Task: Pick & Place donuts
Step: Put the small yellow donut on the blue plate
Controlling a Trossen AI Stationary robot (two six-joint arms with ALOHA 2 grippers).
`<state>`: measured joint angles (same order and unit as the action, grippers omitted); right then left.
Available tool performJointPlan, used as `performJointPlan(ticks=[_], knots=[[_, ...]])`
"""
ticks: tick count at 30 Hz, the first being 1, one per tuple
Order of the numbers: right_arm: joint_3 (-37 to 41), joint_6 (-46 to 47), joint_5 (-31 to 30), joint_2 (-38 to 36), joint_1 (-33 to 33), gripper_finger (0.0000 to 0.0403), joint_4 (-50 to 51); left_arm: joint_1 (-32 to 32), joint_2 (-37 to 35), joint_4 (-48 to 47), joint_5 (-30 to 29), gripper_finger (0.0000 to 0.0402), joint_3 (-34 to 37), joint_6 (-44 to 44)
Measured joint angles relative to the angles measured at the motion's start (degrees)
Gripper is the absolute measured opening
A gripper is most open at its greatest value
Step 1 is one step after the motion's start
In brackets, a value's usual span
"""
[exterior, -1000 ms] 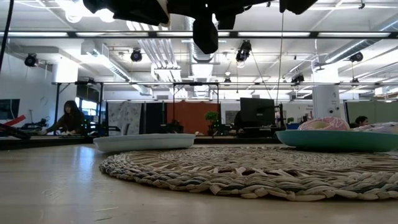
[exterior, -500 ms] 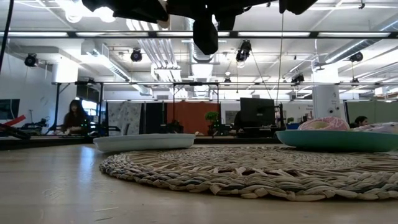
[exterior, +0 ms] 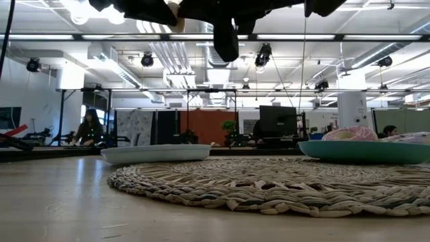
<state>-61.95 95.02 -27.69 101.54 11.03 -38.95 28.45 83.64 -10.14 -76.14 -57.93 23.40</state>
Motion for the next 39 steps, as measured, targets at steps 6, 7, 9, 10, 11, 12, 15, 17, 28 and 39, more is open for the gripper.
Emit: performJointPlan(ticks=[6,7,9,10,11,12,15,17,28,39], knots=[[0.6,-4.6,1.9,-4.7,0.2,0.0077,11.1,-0.1,-0.4,-4.5,-1.0,0.0001,0.0,-0.6],[0.6,-5.6,2.2,-5.9,0.2,0.0091,13.5,-0.1,-0.4,-5.4,-0.8,0.0001,0.0,-0.5],[0.6,-7.4,2.2,-8.3,0.1,0.0118,18.2,-0.1,-0.4,-8.3,0.2,0.0001,0.0,-0.5],[0.6,-8.4,2.2,-9.8,0.1,0.013,21.3,-0.1,-0.4,-10.1,1.5,0.0001,0.0,-0.4],[0.6,-9.1,2.1,-11.1,0.1,0.0143,24.3,-0.1,-0.4,-12.7,3.3,0.0001,0.0,0.4],[0.6,-9.9,2.3,-12.3,0.2,0.0154,26.8,-0.3,-0.4,-15.8,5.5,0.0001,0.0,1.6],[0.7,-12.5,3.7,-16.2,0.3,0.0181,35.0,-1.3,-0.3,-26.3,14.2,0.0001,0.5,7.5],[0.7,-13.9,4.5,-18.9,0.3,0.0193,39.4,-2.2,-0.2,-31.6,19.7,0.0001,2.3,11.4],[1.1,-19.0,4.2,-26.6,0.5,0.0201,49.7,-9.5,-0.3,-30.3,37.8,0.0,12.6,10.1],[3.9,-18.8,5.2,-27.3,0.5,0.0201,49.5,-22.4,-0.3,-26.9,49.0,0.0,12.1,-5.9]])
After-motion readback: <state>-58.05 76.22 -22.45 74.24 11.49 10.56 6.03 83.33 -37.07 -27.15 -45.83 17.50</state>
